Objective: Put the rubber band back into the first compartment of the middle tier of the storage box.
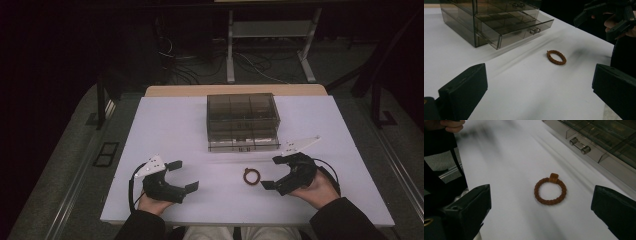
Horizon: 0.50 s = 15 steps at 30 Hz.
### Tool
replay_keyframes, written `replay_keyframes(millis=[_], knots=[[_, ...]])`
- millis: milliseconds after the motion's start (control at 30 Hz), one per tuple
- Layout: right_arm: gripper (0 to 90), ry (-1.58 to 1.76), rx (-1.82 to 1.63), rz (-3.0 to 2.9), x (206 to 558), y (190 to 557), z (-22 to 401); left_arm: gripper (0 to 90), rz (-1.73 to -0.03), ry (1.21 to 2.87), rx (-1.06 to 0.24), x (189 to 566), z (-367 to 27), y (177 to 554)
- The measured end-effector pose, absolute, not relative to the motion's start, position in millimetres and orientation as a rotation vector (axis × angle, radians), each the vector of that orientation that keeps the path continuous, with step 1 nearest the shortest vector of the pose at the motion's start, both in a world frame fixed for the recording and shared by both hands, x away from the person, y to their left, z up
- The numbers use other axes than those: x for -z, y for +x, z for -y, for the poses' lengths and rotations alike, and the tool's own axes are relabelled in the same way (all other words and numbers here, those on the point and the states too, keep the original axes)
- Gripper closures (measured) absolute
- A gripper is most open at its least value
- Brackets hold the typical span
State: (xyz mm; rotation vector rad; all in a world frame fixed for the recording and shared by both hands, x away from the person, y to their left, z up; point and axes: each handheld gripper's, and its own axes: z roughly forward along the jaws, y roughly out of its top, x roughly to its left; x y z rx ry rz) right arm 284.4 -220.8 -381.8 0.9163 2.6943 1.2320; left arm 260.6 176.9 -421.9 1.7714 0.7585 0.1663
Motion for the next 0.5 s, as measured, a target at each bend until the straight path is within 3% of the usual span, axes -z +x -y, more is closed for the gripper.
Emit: replay_keyframes(millis=[500], knots=[[2.2,0.854,-1.146,-2.780,391.5,291.7,202.3,0.0,-0.755,1.770,-0.165,421.9,-176.7,260.4]])
